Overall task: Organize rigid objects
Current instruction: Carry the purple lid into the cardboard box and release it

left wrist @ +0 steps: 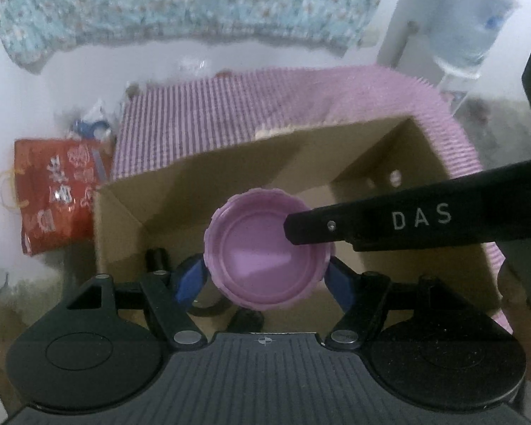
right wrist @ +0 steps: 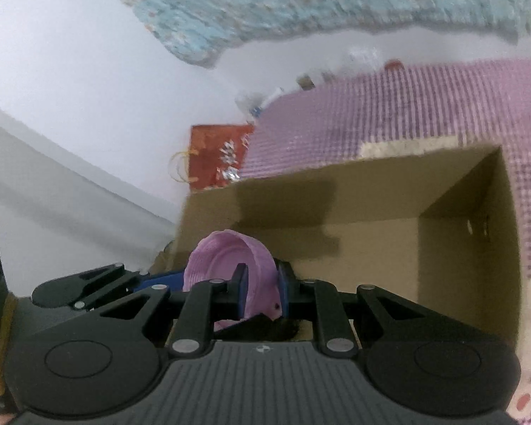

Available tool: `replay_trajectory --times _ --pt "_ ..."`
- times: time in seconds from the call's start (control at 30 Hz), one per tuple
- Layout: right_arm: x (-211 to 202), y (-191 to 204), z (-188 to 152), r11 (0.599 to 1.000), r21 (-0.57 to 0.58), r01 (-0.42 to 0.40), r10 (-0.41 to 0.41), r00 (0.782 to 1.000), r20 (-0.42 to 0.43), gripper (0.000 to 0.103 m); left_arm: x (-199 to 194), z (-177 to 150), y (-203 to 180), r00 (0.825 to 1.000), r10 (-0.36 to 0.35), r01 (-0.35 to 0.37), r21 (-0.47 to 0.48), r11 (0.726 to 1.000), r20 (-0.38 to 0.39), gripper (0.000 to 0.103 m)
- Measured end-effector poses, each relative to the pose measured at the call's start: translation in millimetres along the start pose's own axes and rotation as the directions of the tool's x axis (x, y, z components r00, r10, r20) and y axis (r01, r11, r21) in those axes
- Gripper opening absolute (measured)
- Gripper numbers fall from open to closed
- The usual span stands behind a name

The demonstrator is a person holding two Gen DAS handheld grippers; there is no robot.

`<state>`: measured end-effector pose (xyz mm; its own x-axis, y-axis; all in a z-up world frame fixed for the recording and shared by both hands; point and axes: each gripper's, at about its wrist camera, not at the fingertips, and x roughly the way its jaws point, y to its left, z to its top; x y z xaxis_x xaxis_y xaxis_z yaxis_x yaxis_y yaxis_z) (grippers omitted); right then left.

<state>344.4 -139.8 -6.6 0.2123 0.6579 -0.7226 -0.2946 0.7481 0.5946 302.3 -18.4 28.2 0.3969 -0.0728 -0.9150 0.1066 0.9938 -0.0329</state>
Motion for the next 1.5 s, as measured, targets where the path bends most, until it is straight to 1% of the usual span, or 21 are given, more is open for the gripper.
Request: replay_trajectory --times 0.17,0.33,0.43,0.53,0.63,0.73,0.83,1.0,1.13,1.3,1.4,1.5 --pt "37 -26 10 0.999 0.032 0.026 -0.024 0.998 -0.060 0.020 36 12 1 0.996 0.020 -0.023 -0.036 0.999 -0.088 0.073" --pt "66 -43 16 0.997 0.054 0.049 -0.044 0.996 -0.080 0.020 62 19 10 0.991 0.029 -0.040 -0.085 0.996 -0.132 0.073" --pt "82 -49 16 0.995 0.076 0.060 -0.054 0.995 -0.086 0.020 76 19 18 0.986 0.024 -0.046 -0.133 0.990 -0.167 0.073" --pt "93 -48 14 0.995 0.056 0.083 -0.078 0.994 -0.079 0.020 84 16 26 0.983 0.004 -0.040 -0.187 0.982 -0.186 0.074" --pt "98 -45 12 0.995 0.039 0.091 -0.088 0.994 -0.070 0.021 81 16 30 0.986 -0.005 -0.031 -0.214 0.976 -0.168 0.078" --pt "97 -45 12 0.995 0.045 0.088 -0.086 0.995 -0.058 0.022 77 14 34 0.988 -0.020 -0.018 -0.243 0.970 -0.156 0.082" --pt "91 -46 15 0.995 0.058 0.080 -0.078 0.996 -0.042 0.022 68 13 40 0.990 -0.055 0.016 -0.282 0.959 -0.131 0.085" --pt "68 -48 18 0.995 0.093 0.047 -0.047 0.999 -0.001 0.022 58 13 43 0.990 -0.106 0.071 -0.323 0.944 -0.090 0.089" --pt "51 -52 21 0.991 0.132 0.027 -0.031 0.999 0.029 0.022 64 10 46 0.988 -0.108 0.064 -0.351 0.934 -0.109 0.090" --pt "37 -64 25 0.984 0.177 0.010 -0.021 0.998 0.059 0.022 82 4 53 0.976 -0.156 0.078 -0.423 0.903 -0.153 0.089" --pt "36 -69 24 0.982 0.187 0.002 -0.015 0.998 0.068 0.022 86 6 54 0.970 -0.194 0.109 -0.451 0.886 -0.145 0.090" --pt "34 -75 24 0.980 0.200 -0.005 -0.010 0.997 0.073 0.022 89 9 53 0.968 -0.207 0.120 -0.461 0.879 -0.142 0.090"
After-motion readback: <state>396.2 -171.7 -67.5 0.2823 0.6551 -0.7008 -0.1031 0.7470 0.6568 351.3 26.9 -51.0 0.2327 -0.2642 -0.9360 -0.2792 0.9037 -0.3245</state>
